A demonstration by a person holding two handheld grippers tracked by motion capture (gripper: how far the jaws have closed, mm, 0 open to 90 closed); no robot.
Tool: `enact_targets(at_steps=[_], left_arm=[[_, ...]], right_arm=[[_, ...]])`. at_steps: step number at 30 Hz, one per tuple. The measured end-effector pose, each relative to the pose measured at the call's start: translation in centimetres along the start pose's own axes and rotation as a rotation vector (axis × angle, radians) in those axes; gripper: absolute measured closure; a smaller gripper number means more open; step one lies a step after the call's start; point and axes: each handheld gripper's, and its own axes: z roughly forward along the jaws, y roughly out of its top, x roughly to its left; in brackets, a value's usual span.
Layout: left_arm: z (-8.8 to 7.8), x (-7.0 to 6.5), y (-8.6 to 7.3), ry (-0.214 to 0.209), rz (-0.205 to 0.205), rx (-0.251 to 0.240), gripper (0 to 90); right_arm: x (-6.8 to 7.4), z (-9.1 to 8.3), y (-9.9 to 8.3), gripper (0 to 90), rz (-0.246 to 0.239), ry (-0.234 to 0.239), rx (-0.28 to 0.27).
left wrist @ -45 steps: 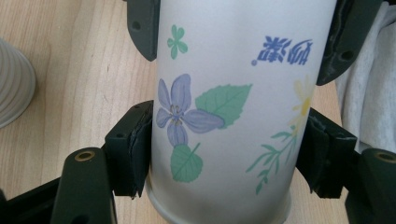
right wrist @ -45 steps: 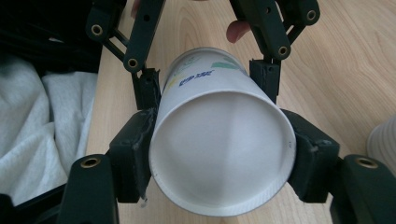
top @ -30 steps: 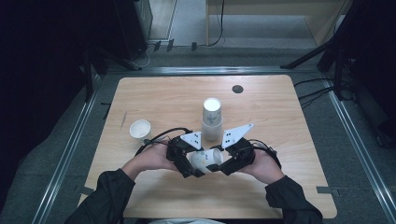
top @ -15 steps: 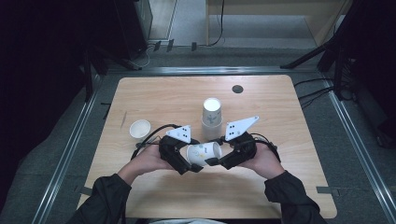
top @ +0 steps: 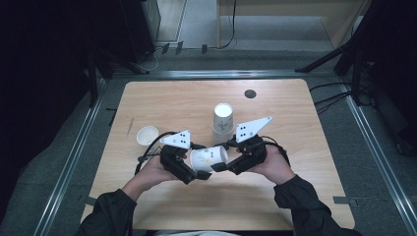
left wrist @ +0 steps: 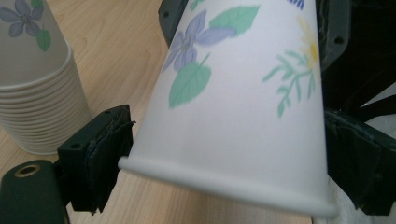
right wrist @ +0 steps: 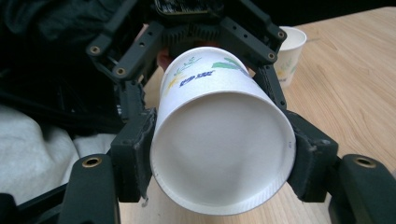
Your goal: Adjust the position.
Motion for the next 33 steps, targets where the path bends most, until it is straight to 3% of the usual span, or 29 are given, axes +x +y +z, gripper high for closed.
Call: enact_targets(at_steps=[2,4,8,14,19,26,33], left_arm=[[-0.2,0.1,-0.1,0.007,-0.008,-0.008,8.6],[-0.5,0.1,-0.2,0.011,-0.008,-0.038,14.4],[-0.9,0.1,-0.2,-0.009,0.005,-0.072,18.1],[-1.2,0.0,-0.2,-0.013,0.028,-0.074,23.7],[-1.2,0.0,-0.1,-0.024,0.033,-0.045,25.5],[-1.9,0.3,0.0,-0.014,0.013,-0.036,25.5],[-2.5,0.2,0.4,0.055,0.044,0.045,25.5]], right_arm=[[-0.1,-0.2,0.0,34.7,0.003,0.001,-0.010],[-0.2,-0.4,0.0,34.7,0.012,0.004,-0.021],[-0.2,-0.4,0.0,34.6,0.018,0.009,-0.027],[-0.2,-0.4,0.0,35.1,0.017,0.019,-0.041],[-0.2,-0.4,0.0,33.9,0.010,0.027,-0.034],[-0.2,-0.3,-0.2,23.4,0.004,0.012,0.005],[-0.3,-0.3,-0.8,21.9,-0.015,-0.042,0.066]])
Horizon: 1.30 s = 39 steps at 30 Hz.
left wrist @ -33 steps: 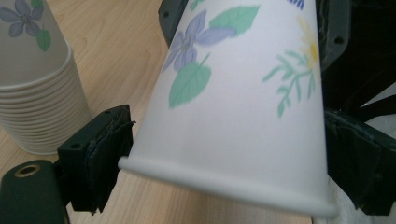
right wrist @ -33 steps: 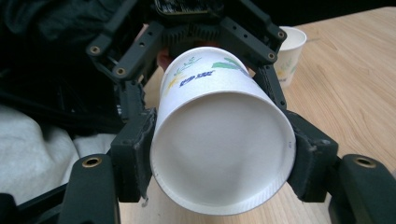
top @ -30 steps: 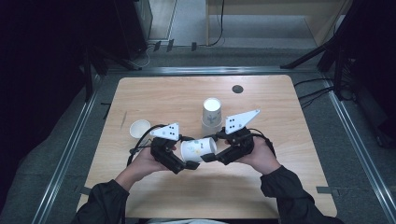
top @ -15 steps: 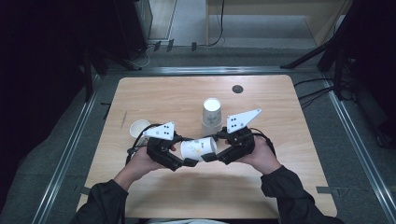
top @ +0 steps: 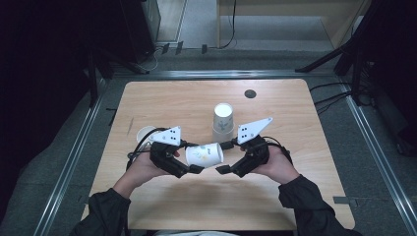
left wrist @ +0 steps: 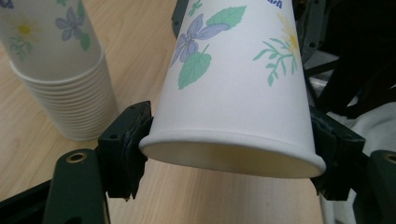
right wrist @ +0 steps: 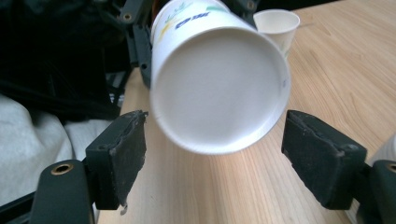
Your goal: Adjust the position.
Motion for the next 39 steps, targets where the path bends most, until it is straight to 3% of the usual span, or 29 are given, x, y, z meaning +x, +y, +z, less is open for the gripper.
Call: enact_targets(at_steps=[9,21,31,39], left_arm=[[0.5,0.7,0.5,-0.016,-0.001,0.117,25.5],[3.0,1.1,1.3,-0.019,0.038,0.263,25.5],[4.9,0.8,1.7,-0.050,0.067,0.342,25.5],[6.0,0.2,1.5,-0.039,0.117,0.398,25.5]], right_arm=[[0.2,-0.2,-0.9,22.1,-0.011,-0.066,0.069],[0.7,-0.8,-2.1,23.5,-0.006,-0.125,0.095],[1.0,-0.3,-2.8,23.6,-0.006,-0.145,0.128],[1.1,0.8,-3.1,24.6,-0.018,-0.128,0.163]])
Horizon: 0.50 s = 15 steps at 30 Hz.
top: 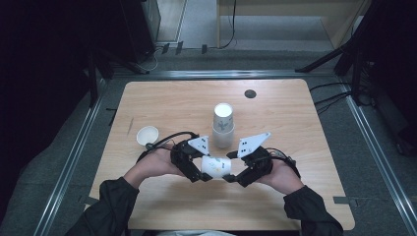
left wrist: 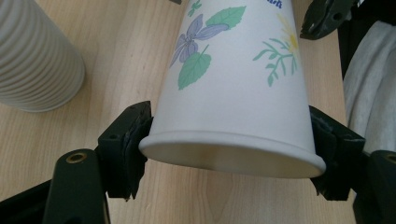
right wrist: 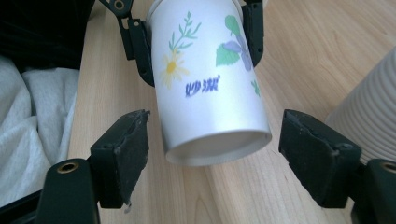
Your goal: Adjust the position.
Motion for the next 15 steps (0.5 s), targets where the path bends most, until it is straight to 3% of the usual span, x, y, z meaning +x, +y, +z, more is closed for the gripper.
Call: enact_targets(at_steps=[15], left_arm=[[1.2,-0.9,0.6,-0.003,0.039,0.048,25.3]], right_arm=[[0.8,2.6,0.2,29.5,-0.063,0.021,0.106]])
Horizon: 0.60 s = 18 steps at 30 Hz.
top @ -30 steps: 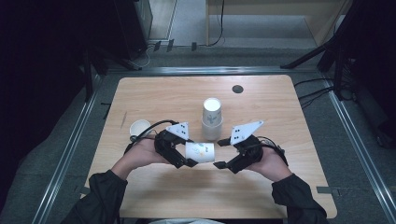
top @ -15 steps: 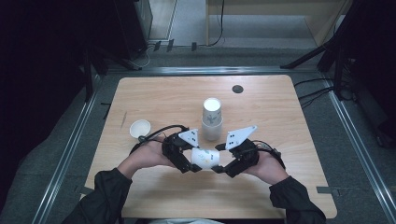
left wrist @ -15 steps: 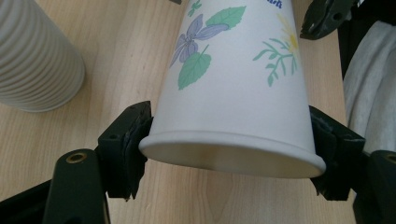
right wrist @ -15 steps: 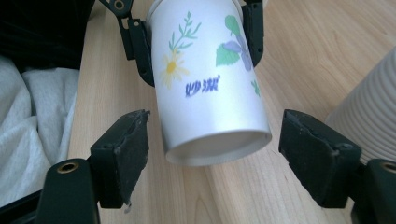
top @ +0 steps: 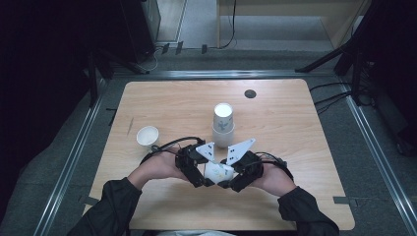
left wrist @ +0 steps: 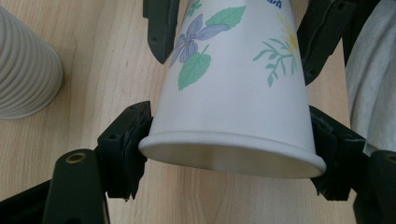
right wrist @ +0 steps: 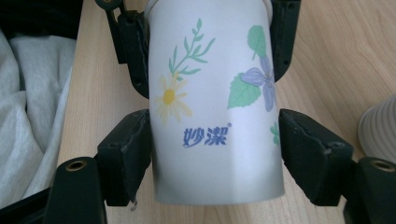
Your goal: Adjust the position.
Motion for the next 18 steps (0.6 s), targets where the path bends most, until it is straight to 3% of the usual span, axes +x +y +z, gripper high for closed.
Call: enact_targets(at_steps=[9,18], left_arm=[[-0.2,0.1,0.0,0.002,0.005,-0.015,24.7],[-1.1,0.7,-0.3,0.012,-0.042,-0.069,13.1]], right_arm=[[0.2,-0.2,0.3,34.7,-0.012,-0.006,0.009],[-0.2,-1.4,0.1,34.4,-0.001,-0.029,-0.034]])
